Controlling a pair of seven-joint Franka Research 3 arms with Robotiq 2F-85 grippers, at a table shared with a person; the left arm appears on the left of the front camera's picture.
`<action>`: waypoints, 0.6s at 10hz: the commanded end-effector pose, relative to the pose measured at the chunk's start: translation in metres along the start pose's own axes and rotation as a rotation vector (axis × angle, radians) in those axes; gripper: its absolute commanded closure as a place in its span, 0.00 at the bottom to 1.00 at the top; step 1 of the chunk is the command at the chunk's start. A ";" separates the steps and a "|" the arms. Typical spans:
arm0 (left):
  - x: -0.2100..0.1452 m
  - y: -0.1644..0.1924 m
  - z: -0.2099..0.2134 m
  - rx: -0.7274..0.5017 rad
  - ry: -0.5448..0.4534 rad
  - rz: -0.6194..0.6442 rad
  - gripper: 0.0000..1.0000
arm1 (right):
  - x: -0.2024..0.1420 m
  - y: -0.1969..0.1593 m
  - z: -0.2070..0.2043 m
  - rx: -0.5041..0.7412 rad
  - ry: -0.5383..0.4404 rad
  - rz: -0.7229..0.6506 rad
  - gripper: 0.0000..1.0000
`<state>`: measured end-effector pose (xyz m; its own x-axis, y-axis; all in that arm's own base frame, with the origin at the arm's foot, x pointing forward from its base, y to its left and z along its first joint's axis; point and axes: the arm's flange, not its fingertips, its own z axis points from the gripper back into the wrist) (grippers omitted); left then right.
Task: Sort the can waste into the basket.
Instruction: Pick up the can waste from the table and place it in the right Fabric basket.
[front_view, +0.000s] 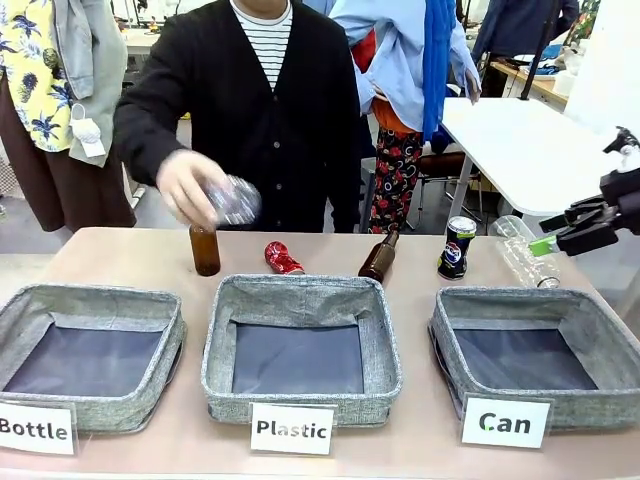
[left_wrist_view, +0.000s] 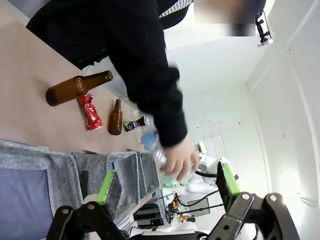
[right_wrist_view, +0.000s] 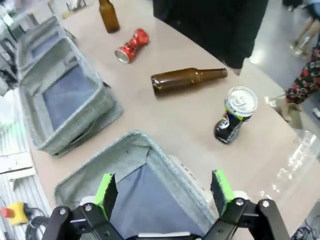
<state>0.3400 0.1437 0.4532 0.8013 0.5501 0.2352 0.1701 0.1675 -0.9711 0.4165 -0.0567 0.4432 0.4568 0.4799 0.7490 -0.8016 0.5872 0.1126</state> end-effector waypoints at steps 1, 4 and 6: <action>0.000 0.000 0.001 -0.012 0.004 -0.023 0.00 | 0.007 0.001 -0.007 -0.033 0.021 0.025 0.00; 0.000 0.000 0.001 -0.012 0.004 -0.023 0.00 | -0.012 -0.070 -0.020 -0.037 -0.110 0.042 0.00; 0.000 0.000 0.001 -0.012 0.004 -0.023 0.00 | -0.022 -0.103 -0.044 -0.076 -0.148 0.034 0.00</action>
<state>0.3399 0.1439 0.4532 0.8011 0.5503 0.2353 0.1701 0.1676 -0.9711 0.4818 -0.0999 0.4003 0.4158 0.4188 0.8073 -0.7743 0.6286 0.0727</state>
